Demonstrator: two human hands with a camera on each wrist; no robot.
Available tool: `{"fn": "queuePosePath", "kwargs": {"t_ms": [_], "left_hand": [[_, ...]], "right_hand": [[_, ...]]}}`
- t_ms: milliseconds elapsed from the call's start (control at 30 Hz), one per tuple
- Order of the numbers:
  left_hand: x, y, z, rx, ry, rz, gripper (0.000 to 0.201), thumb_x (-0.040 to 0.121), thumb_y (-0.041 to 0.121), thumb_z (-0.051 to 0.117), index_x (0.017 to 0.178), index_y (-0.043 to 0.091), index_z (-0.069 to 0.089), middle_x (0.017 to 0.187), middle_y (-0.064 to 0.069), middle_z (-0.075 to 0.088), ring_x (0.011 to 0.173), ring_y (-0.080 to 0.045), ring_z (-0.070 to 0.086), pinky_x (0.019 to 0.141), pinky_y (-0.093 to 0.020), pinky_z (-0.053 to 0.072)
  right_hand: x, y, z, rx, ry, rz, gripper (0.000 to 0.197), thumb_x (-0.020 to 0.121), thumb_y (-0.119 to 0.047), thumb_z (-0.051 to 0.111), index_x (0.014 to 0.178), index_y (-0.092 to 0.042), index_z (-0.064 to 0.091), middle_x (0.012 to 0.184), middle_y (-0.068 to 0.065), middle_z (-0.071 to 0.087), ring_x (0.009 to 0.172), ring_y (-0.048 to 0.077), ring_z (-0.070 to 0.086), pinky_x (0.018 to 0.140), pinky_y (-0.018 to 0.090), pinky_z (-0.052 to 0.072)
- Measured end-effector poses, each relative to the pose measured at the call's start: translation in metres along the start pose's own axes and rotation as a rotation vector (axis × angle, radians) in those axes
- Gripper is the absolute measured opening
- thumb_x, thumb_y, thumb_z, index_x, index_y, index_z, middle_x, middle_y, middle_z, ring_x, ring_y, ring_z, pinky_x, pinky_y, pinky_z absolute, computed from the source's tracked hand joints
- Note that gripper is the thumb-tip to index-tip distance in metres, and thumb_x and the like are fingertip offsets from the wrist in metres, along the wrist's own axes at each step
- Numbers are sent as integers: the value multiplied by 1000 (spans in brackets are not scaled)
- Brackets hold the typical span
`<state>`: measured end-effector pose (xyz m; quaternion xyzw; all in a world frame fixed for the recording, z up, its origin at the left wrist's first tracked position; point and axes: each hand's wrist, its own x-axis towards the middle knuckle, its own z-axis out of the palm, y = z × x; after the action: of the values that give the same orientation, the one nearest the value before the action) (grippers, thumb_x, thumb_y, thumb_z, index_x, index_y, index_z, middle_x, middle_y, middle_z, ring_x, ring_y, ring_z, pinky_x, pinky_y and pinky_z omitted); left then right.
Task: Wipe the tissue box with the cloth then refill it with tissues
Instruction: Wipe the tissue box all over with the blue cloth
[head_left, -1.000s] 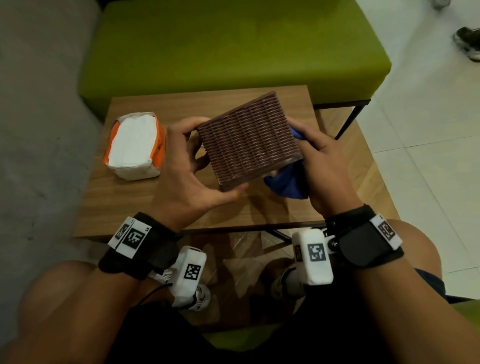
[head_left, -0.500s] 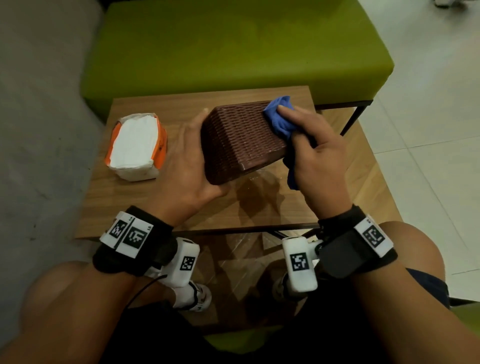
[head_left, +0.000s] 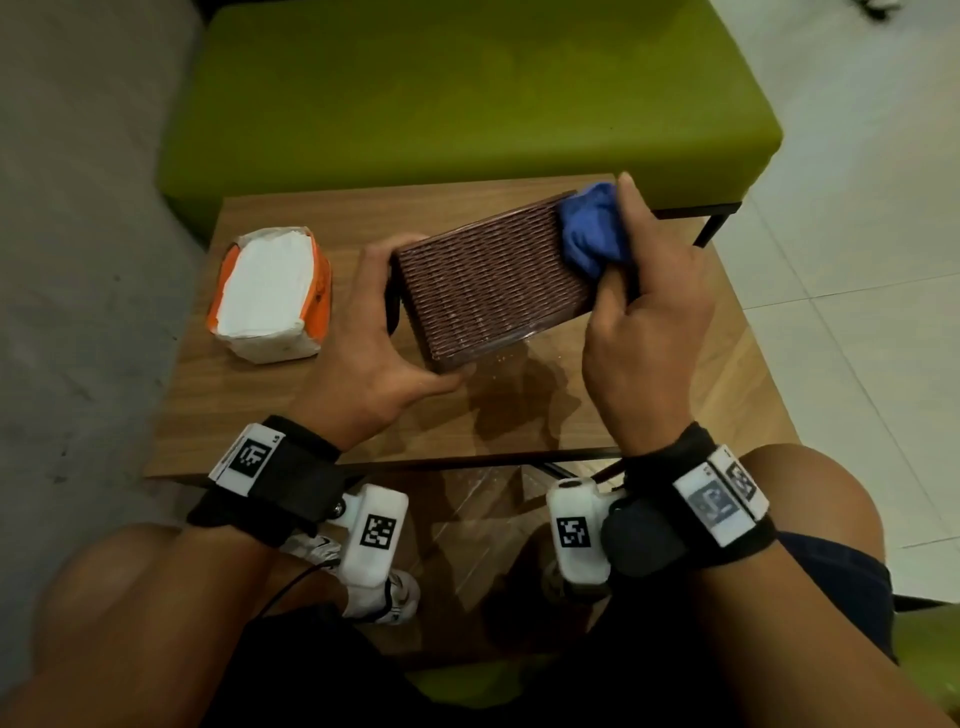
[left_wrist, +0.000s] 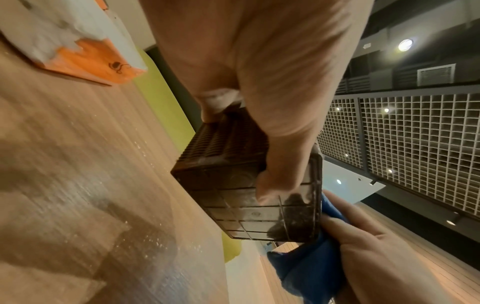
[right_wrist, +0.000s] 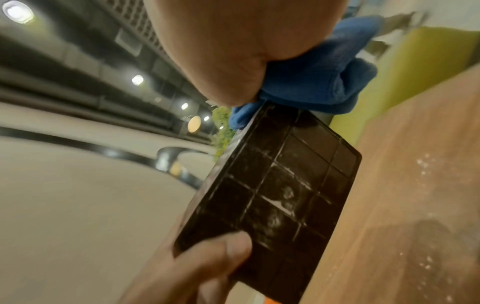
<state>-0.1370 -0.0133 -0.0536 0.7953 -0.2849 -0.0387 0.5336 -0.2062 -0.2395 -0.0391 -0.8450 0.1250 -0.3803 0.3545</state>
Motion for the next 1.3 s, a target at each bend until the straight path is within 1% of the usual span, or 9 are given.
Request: {"fn": "queuePosePath", "kwargs": {"t_ms": [167, 267, 433, 533, 667, 833, 967, 1133, 1300], "left_hand": [[0, -1, 9, -71, 21, -55, 88, 74, 34, 88, 146, 40, 38, 144, 11, 59, 137, -13, 60, 118, -45, 48], [-2, 5, 13, 76, 79, -73, 67, 84, 49, 61, 145, 44, 36, 143, 15, 56, 135, 14, 49, 120, -23, 41], [-2, 2, 0, -51, 58, 30, 104, 68, 21, 100, 150, 17, 37, 149, -8, 53, 141, -21, 58, 116, -52, 51], [-2, 0, 3, -55, 45, 34, 102, 67, 17, 102, 148, 24, 39, 146, -2, 56, 139, -19, 59, 117, -50, 50], [-3, 5, 12, 52, 119, -34, 78, 69, 43, 77, 137, 49, 38, 126, 22, 57, 119, -3, 59, 106, -13, 46], [-12, 3, 4, -45, 78, 32, 104, 66, 8, 102, 147, 17, 37, 144, 14, 54, 138, -16, 59, 113, -43, 53], [-6, 0, 8, -36, 85, 80, 104, 65, 5, 102, 144, 26, 38, 143, 11, 53, 135, -16, 61, 111, -42, 53], [-10, -11, 7, 270, -82, -103, 70, 82, -3, 85, 111, 49, 47, 114, 26, 54, 135, -33, 60, 101, 2, 33], [-12, 1, 2, 15, 68, 61, 104, 66, 14, 104, 147, 18, 39, 145, 0, 55, 137, -20, 60, 113, -45, 52]], "right_hand": [[-43, -55, 5, -115, -248, -288, 40, 101, -1, 57, 139, -6, 66, 143, 10, 66, 108, 29, 54, 90, 31, 35], [-61, -65, 4, -136, -361, -498, 33, 107, -10, 59, 139, -6, 68, 144, 15, 64, 107, 32, 53, 88, 41, 46], [-7, -8, -9, -177, -66, -142, 40, 97, 1, 57, 134, -7, 71, 136, 12, 68, 107, 35, 54, 90, 33, 39], [-28, -27, -3, -181, -56, -97, 42, 95, 4, 58, 134, -5, 70, 138, 15, 66, 113, 34, 50, 94, 31, 37], [-75, -51, 0, -128, -314, -466, 33, 105, -4, 57, 135, -3, 70, 145, 16, 64, 112, 34, 52, 98, 41, 44], [-11, -3, -7, -182, -55, -170, 43, 95, 4, 55, 132, -8, 72, 137, 8, 70, 106, 28, 52, 91, 33, 37], [-3, -27, 3, -131, -6, -107, 41, 95, 2, 57, 132, -5, 72, 139, 8, 69, 111, 31, 53, 96, 40, 45], [-56, -68, 21, -100, -315, -494, 38, 103, -13, 63, 141, -12, 67, 153, 4, 60, 135, 35, 52, 109, 47, 42], [2, -11, 11, -130, -96, -236, 40, 99, -6, 59, 137, -15, 71, 144, 3, 68, 135, 37, 56, 107, 54, 45]]}}
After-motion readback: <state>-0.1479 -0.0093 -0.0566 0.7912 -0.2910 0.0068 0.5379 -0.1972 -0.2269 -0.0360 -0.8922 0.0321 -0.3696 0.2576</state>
